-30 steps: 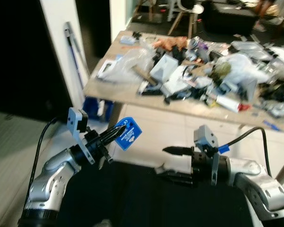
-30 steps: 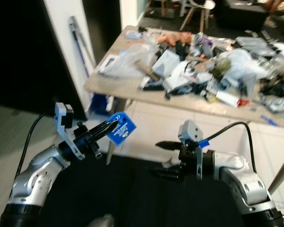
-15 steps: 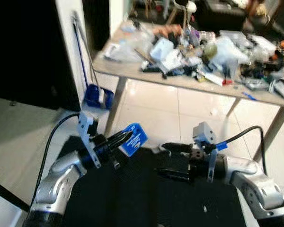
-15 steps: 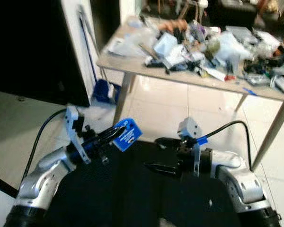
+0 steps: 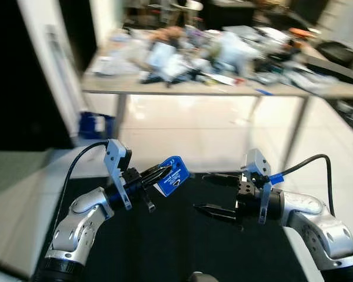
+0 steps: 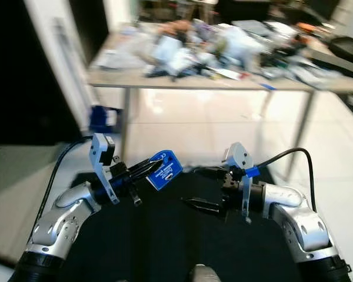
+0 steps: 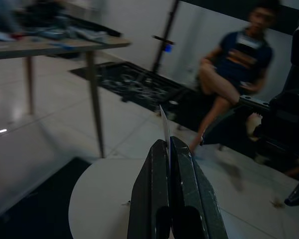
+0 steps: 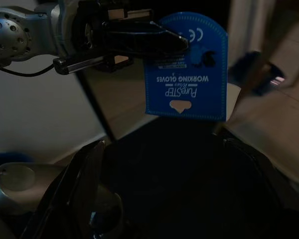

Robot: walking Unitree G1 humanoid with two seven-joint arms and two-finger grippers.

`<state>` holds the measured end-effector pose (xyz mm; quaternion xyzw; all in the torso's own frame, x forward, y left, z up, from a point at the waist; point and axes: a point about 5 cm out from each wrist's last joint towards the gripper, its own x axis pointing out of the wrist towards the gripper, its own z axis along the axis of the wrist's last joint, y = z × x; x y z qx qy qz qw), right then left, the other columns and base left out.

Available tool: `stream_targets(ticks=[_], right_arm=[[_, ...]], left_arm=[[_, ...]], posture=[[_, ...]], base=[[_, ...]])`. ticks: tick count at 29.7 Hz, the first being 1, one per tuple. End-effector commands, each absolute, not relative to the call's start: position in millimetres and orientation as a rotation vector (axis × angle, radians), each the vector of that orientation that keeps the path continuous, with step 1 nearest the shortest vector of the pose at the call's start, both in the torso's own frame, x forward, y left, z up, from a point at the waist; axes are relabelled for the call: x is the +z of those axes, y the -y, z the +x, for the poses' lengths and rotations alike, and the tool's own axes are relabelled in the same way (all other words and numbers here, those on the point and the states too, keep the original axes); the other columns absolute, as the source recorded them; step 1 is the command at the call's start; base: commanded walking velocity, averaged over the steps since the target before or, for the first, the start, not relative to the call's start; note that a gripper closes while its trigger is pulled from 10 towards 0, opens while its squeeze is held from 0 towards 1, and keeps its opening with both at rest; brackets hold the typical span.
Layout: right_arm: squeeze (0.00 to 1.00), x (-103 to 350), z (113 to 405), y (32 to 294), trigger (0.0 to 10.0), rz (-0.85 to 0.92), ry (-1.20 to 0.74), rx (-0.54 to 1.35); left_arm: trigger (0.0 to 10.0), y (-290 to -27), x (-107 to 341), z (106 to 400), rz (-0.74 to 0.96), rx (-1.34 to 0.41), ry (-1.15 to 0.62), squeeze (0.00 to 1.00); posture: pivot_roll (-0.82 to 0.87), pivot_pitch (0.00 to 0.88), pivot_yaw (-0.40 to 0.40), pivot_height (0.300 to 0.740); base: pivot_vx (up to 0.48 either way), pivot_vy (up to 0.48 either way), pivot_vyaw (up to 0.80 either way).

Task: Picking trash to rubbish bin

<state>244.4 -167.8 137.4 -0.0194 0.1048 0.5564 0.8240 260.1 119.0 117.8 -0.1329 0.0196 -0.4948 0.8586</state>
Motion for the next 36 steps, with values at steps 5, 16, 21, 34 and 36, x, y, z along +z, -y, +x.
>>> stream_targets(ticks=[5, 16, 21, 34, 36], right_arm=[[0.00, 135.4, 245.3, 165.5, 10.0, -0.038, -0.234, 1.182], [0.00, 133.2, 245.2, 163.7, 10.0, -0.029, -0.237, 1.183], [0.00, 131.3, 244.3, 163.1, 10.0, -0.023, -0.243, 1.188], [0.00, 125.8, 243.5, 160.3, 10.0, -0.006, -0.258, 1.196], [0.00, 124.5, 242.9, 158.9, 10.0, 0.008, -0.261, 1.204]], left_arm=[[10.0, -117.3, 114.1, 262.0, -0.255, -1.018, -0.045, 0.00], [10.0, -116.0, 113.2, 265.1, -0.244, -0.989, -0.023, 0.00], [10.0, -115.7, 113.0, 265.2, -0.251, -0.986, -0.015, 0.00], [10.0, -114.5, 111.9, 265.5, -0.260, -0.990, -0.006, 0.00], [10.0, -114.3, 111.7, 265.6, -0.263, -0.990, -0.004, 0.00]], posture=[[-0.01, 0.000, -0.020, 0.740], [-0.01, 0.000, -0.018, 0.740], [-0.01, 0.000, -0.018, 0.740], [-0.01, 0.000, -0.018, 0.740], [-0.01, 0.000, -0.018, 0.740]], base=[[0.000, 0.000, -0.78], [0.000, 0.000, -0.78], [0.000, 0.000, -0.79], [0.000, 0.000, -0.79], [0.000, 0.000, -0.79]])
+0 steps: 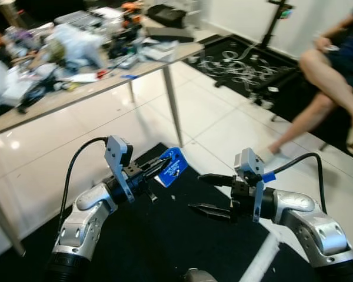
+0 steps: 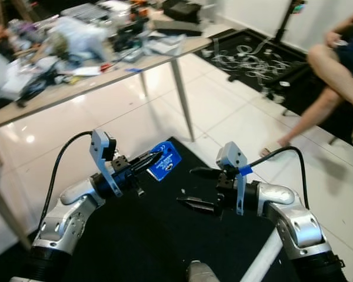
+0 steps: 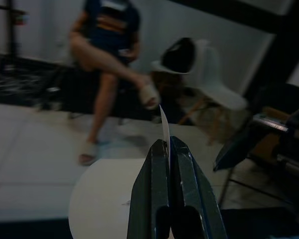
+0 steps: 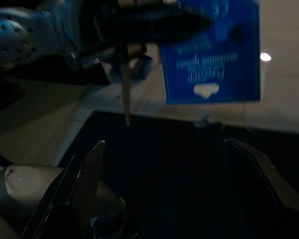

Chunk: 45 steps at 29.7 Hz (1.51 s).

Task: Picking trash to rubbish bin

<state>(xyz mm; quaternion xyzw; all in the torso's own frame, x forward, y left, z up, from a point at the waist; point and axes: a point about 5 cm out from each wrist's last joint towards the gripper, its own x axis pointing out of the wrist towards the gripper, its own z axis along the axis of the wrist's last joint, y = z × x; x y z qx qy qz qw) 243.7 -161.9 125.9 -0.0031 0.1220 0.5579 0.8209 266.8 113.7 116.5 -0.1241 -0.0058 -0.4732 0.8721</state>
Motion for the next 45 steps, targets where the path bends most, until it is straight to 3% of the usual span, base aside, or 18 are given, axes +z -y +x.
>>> stream_targets(ticks=[1, 45], right_arm=[[0.00, 124.2, 242.9, 158.7, 10.0, 0.009, -0.261, 1.204], [0.00, 115.3, 244.0, 154.5, 10.0, 0.013, -0.276, 1.218]], left_arm=[[10.0, -114.3, 111.7, 265.6, -0.263, -0.990, -0.004, 0.00], [10.0, -114.8, 108.2, 267.0, -0.263, -1.016, -0.008, 0.00]], posture=[[-0.01, 0.000, -0.018, 0.740], [0.00, 0.000, -0.012, 0.740]], base=[[0.000, 0.000, -0.79], [0.000, 0.000, -0.79]])
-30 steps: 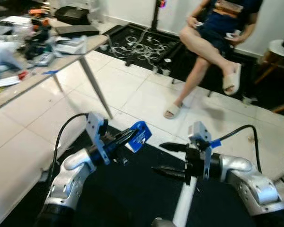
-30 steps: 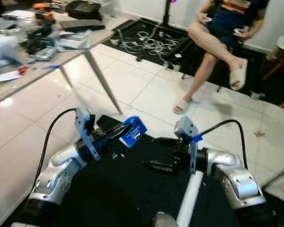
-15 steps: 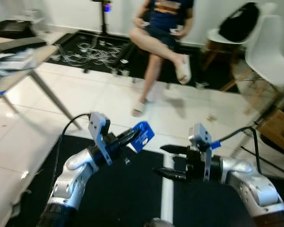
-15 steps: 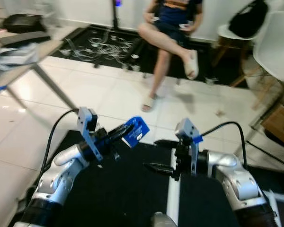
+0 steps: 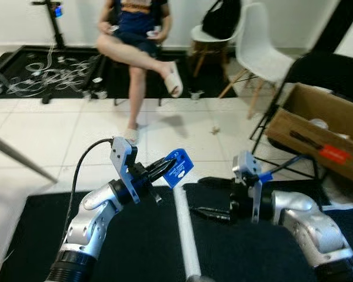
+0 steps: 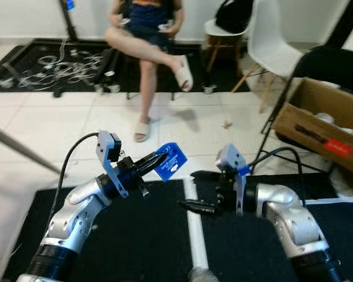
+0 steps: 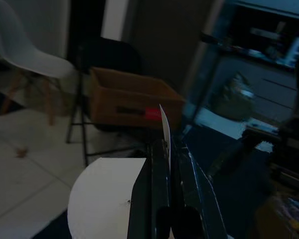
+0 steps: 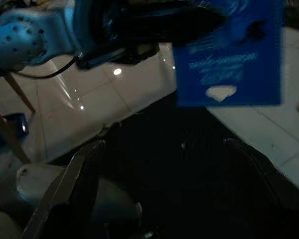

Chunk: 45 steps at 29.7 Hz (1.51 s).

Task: Picking trash to rubbish bin

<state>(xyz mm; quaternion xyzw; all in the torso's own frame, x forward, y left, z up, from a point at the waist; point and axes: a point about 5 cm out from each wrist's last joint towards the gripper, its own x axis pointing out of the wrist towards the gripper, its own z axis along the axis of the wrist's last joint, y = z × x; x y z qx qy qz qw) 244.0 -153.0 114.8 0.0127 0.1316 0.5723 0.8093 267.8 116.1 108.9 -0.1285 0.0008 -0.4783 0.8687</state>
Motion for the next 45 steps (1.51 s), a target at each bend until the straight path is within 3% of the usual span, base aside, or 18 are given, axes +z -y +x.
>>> stream_targets(ticks=[1, 45], right_arm=[[0.00, 115.2, 244.0, 154.2, 10.0, 0.013, -0.276, 1.218], [0.00, 115.6, 243.0, 153.4, 10.0, 0.003, -0.272, 1.225]], left_arm=[[10.0, -115.0, 108.3, 267.1, -0.261, -1.017, -0.007, 0.00], [10.0, -116.6, 112.5, 269.6, -0.271, -0.981, 0.020, 0.00]], posture=[[0.00, 0.000, -0.013, 0.740], [-0.01, 0.000, -0.004, 0.740]], base=[[0.000, 0.000, -0.79], [0.000, 0.000, -0.79]])
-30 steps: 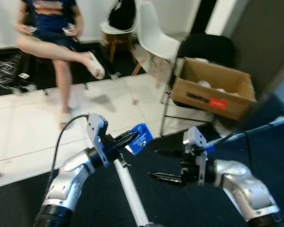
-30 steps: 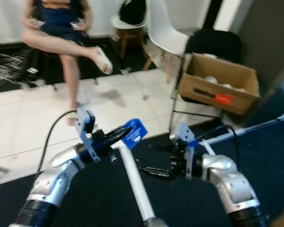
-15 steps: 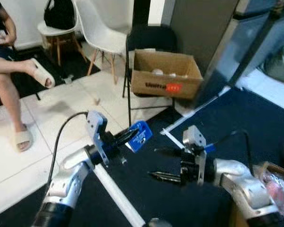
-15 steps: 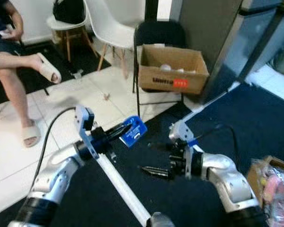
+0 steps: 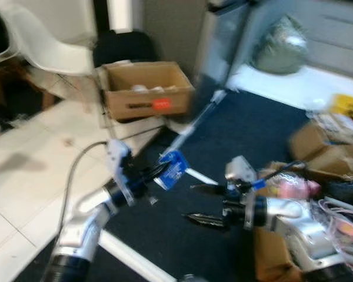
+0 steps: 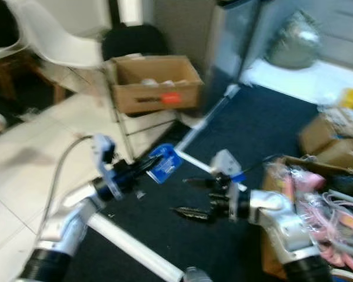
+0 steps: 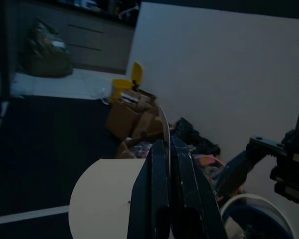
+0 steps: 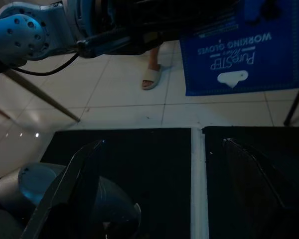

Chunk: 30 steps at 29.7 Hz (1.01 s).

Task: Picking trash to rubbish bin

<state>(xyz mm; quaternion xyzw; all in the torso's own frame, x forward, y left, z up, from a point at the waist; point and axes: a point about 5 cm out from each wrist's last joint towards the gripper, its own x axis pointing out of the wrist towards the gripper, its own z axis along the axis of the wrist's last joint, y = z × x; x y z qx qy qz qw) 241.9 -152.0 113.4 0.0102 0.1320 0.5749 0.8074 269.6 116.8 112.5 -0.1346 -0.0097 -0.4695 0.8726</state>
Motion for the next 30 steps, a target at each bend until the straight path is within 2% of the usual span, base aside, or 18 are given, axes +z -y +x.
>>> stream_targets(ticks=[1, 15, 23, 30], right_arm=[[0.00, 115.6, 243.0, 153.3, 10.0, 0.002, -0.272, 1.225], [0.00, 117.8, 243.9, 153.2, 10.0, 0.004, -0.251, 1.224], [0.00, 121.5, 244.9, 152.8, 10.0, 0.021, -0.225, 1.218], [0.00, 124.0, 244.8, 153.1, 10.0, 0.021, -0.214, 1.223]], left_arm=[[10.0, -116.7, 112.6, 269.6, -0.272, -0.981, 0.020, 0.00], [10.0, -117.0, 113.6, 271.0, -0.273, -0.973, 0.023, 0.00], [10.0, -115.1, 113.4, 270.1, -0.290, -0.981, 0.028, 0.00], [10.0, -112.9, 114.9, 269.4, -0.328, -0.987, 0.041, 0.00]], posture=[[-0.01, 0.000, -0.004, 0.740], [-0.01, 0.000, -0.004, 0.740], [0.00, 0.000, -0.015, 0.740], [0.00, 0.000, -0.012, 0.740]], base=[[0.000, 0.000, -0.80], [0.000, 0.000, -0.78], [0.000, 0.000, 0.00], [0.334, 0.000, 0.00]])
